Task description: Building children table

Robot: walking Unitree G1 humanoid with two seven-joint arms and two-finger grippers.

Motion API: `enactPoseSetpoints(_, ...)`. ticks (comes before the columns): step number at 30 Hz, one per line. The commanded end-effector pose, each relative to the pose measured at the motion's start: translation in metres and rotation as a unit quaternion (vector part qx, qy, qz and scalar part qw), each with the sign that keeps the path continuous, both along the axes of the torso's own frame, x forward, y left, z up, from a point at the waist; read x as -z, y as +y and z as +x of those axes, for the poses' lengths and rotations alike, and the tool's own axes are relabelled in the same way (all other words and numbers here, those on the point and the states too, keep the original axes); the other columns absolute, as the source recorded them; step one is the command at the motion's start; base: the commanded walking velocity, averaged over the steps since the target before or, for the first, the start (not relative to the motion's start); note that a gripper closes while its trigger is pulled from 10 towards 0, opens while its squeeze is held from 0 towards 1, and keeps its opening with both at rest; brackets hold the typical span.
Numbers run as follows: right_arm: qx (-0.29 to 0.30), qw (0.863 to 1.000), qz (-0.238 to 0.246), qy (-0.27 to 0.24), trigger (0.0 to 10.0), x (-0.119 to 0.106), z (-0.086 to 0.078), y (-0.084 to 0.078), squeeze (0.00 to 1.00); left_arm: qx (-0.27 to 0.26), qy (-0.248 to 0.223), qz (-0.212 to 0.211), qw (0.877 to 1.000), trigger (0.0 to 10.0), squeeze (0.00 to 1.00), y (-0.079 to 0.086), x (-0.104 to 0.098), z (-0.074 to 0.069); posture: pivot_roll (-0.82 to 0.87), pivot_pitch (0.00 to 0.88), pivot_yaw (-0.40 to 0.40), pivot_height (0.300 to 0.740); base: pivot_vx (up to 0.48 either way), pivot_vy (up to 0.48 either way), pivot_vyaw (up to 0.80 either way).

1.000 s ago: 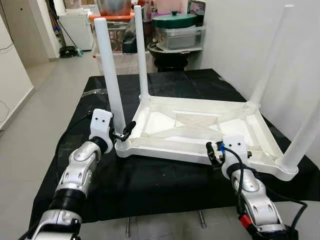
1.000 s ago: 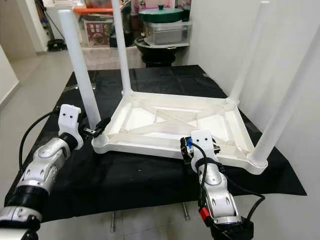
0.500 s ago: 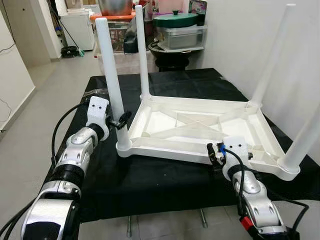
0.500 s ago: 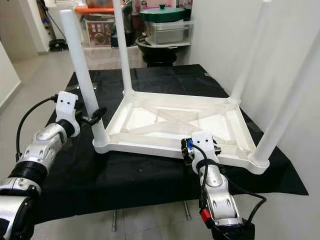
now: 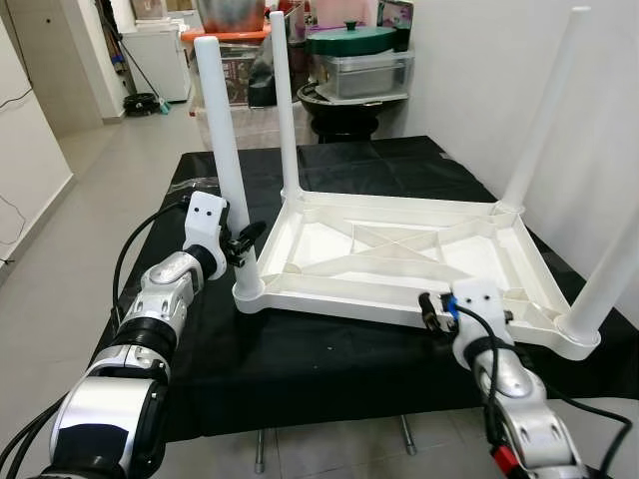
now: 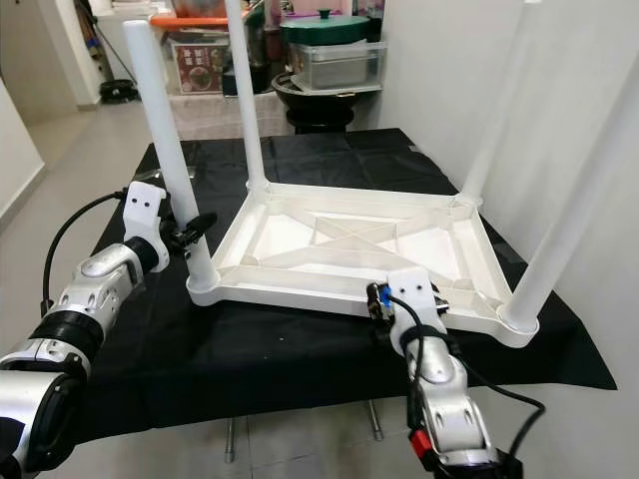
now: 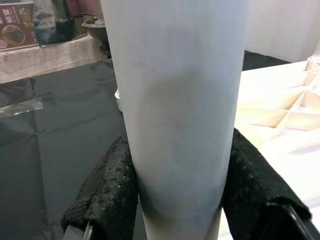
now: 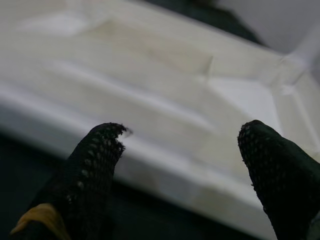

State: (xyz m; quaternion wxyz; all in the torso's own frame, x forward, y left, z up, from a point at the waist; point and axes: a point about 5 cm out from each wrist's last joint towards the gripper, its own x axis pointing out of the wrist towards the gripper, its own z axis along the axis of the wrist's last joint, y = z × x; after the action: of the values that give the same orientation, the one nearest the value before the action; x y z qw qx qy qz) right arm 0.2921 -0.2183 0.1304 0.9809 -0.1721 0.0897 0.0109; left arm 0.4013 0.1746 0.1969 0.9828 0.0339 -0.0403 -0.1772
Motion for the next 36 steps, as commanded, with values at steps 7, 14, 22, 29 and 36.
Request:
enactPoseSetpoints(7,-0.055,0.995,0.017,0.083,10.0,0.007,-0.017,-0.027,0.00,-0.007,-0.010,-0.012,1.000,5.0,0.00,0.005,0.014,-0.008,-0.06,0.000,0.035,0.740,0.000,0.000,0.00)
enactPoseSetpoints(14,-0.057,0.993,0.053,0.087,10.0,0.005,-0.009,-0.026,0.00,-0.010,-0.007,-0.014,1.000,10.0,0.00,0.004,0.022,-0.012,-0.04,0.000,0.024,0.740,0.000,0.000,0.00)
enactPoseSetpoints(22,-0.010,0.978,0.156,0.137,10.0,0.019,-0.003,-0.024,0.00,-0.016,-0.027,-0.021,0.999,10.0,0.00,0.006,0.019,-0.017,-0.02,0.000,0.013,0.740,0.000,0.000,0.00)
enactPoseSetpoints(29,-0.034,0.975,0.183,0.120,10.0,0.004,-0.006,-0.024,0.00,-0.025,-0.024,-0.016,0.999,10.0,0.00,0.012,0.025,-0.021,-0.04,0.000,0.023,0.740,0.000,0.000,0.00)
enactPoseSetpoints(36,-0.009,0.980,0.167,0.108,10.0,0.001,-0.006,-0.039,0.00,-0.021,-0.025,-0.021,0.999,10.0,0.00,0.007,0.025,-0.021,-0.04,0.000,0.025,0.740,0.000,0.000,0.00)
